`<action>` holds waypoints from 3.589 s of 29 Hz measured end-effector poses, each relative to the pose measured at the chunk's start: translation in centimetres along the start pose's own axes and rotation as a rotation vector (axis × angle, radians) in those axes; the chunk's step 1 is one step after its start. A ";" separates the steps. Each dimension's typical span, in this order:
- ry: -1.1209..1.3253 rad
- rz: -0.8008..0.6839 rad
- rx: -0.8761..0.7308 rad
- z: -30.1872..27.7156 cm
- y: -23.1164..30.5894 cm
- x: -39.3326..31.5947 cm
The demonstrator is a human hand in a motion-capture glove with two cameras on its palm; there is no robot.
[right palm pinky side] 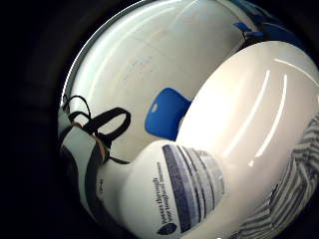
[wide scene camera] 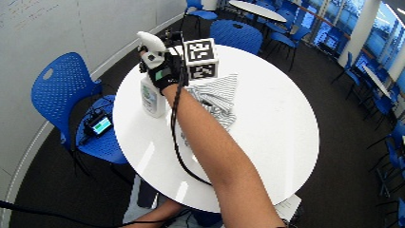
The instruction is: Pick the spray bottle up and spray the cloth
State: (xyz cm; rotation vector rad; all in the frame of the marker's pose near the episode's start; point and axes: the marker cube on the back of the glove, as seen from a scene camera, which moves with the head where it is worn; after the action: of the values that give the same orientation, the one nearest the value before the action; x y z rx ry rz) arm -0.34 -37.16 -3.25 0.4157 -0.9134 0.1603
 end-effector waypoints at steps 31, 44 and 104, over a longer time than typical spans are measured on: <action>0.038 0.147 -0.101 3.4 3.2 4.7; -0.021 0.209 -0.174 4.0 4.8 7.6; 1.099 -0.385 -0.614 -4.1 25.5 0.7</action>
State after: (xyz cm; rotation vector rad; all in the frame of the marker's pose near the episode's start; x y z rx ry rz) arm -4.78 -12.36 2.24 -0.1057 0.2286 -0.2385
